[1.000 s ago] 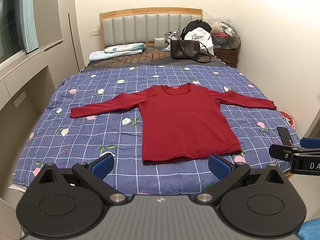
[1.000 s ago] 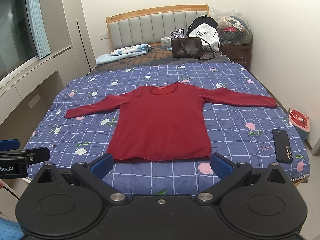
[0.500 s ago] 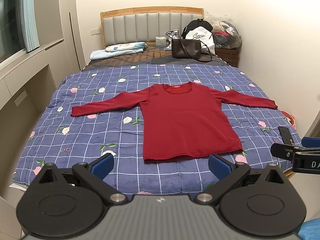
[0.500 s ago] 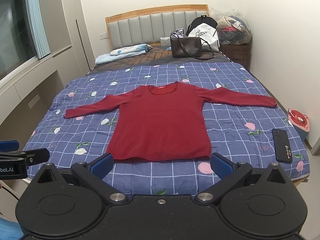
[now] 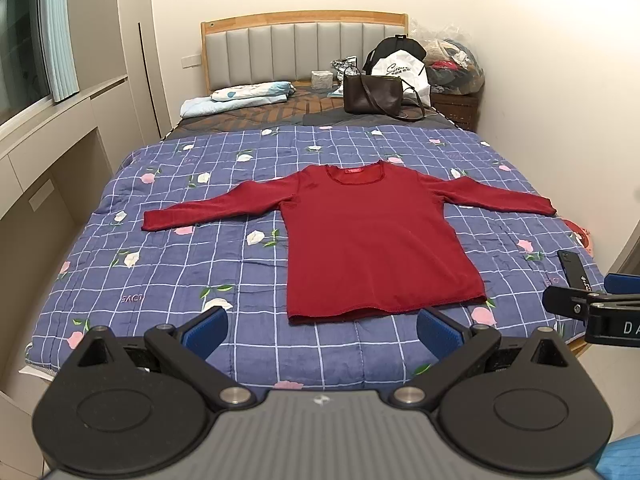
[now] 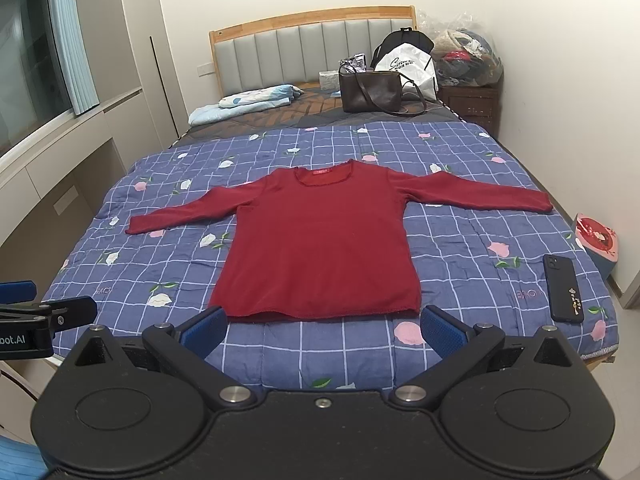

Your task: Fold small clothes

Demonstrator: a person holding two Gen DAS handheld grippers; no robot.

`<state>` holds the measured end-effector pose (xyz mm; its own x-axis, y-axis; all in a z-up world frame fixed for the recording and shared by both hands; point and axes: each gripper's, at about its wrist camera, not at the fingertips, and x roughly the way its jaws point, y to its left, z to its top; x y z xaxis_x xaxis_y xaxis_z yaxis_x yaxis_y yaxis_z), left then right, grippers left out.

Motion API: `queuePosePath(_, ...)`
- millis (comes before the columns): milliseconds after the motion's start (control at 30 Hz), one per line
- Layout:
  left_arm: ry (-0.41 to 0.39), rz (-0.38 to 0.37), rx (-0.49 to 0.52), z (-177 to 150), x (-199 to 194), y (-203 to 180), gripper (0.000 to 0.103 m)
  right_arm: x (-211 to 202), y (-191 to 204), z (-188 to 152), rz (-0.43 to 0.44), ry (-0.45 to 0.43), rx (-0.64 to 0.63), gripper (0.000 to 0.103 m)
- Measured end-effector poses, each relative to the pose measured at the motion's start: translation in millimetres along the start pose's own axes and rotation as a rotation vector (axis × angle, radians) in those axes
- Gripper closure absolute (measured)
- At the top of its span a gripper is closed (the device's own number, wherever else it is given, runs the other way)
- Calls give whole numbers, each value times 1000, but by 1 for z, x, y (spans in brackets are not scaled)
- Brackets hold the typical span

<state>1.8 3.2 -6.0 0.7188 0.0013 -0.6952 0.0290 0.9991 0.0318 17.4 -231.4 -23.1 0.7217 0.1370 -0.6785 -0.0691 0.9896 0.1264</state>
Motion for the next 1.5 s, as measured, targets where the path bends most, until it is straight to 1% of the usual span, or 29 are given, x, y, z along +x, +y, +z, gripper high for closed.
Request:
queuePosePath(467,13,-2,-4,-2,3,0,0,4,1,-2,-2,6,-11,0)
queuePosePath(1300,35,-3,-18,4,13,16,0,12,12,2,-6,16,-16,0)
queuePosePath(1500,63,10,-8,5,19,15,0,19,13,5,-22,57,-10,0)
